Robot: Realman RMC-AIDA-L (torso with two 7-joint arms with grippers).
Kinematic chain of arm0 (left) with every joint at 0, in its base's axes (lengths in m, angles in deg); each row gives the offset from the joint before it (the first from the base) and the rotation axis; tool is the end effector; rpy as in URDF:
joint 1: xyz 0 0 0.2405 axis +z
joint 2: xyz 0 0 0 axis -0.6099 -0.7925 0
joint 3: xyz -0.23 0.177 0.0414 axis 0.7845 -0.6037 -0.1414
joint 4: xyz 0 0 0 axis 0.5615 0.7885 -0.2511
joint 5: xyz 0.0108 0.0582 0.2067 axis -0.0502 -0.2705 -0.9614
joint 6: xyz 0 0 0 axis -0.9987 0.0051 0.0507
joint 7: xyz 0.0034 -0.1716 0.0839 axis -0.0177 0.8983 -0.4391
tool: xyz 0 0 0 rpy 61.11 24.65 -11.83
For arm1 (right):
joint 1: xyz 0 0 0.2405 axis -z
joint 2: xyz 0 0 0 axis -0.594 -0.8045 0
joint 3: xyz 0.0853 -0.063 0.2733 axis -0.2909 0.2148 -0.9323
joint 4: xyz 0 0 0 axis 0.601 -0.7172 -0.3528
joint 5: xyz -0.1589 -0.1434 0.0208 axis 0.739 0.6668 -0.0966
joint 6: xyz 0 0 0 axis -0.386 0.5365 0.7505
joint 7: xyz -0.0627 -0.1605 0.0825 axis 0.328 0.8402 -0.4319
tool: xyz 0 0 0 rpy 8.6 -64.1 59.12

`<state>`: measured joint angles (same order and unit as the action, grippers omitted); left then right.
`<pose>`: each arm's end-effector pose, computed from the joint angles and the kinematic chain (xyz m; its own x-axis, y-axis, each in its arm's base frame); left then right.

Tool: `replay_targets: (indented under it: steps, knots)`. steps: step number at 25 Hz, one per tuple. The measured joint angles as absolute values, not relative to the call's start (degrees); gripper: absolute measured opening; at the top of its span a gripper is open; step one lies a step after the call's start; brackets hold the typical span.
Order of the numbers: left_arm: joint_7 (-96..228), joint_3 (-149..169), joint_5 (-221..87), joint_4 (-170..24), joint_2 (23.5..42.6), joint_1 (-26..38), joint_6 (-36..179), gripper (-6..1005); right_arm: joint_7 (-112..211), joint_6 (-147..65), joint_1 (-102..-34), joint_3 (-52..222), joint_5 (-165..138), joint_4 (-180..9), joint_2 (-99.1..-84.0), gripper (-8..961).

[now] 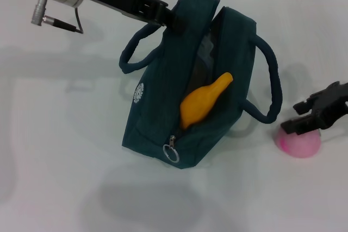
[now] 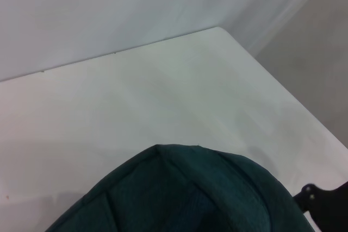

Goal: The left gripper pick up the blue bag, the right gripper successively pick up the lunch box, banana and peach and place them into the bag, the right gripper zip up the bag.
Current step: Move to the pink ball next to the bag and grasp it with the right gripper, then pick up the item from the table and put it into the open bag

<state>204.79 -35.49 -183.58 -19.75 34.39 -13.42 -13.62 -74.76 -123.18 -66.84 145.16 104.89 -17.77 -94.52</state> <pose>-0.1375 0.4444 -0.0294 0.6697 0.7154 0.1993 0.7326 -0.6804 -0.0193 0.2499 0.3783 -0.0326 0.8190 -0.5715 0.0507 -0.5439 -0.8015 -0.2483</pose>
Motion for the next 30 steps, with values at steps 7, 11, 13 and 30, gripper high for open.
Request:
replay_targets:
  steps: [7, 11, 13, 30]
  knots:
    - [204.7, -35.3, -183.6, -19.7, 34.41, -13.0, -13.6, 65, -75.3, -122.9, -70.5, 145.6, 107.0, -26.6, -94.25, 620]
    - [204.7, -35.3, -183.6, -19.7, 34.41, -13.0, -13.6, 65, -77.6, -122.5, -71.4, 146.9, 110.9, -27.2, -94.51, 609]
    - [204.6, -35.4, -183.6, -19.7, 34.41, -13.0, -13.6, 65, -78.7, -121.8, -71.5, 148.3, 112.1, -27.0, -94.46, 584]
    - [204.3, -35.2, -183.6, -19.8, 34.4, -12.9, -13.4, 66, -78.9, -123.0, -69.5, 145.6, 110.9, -22.2, -94.1, 286]
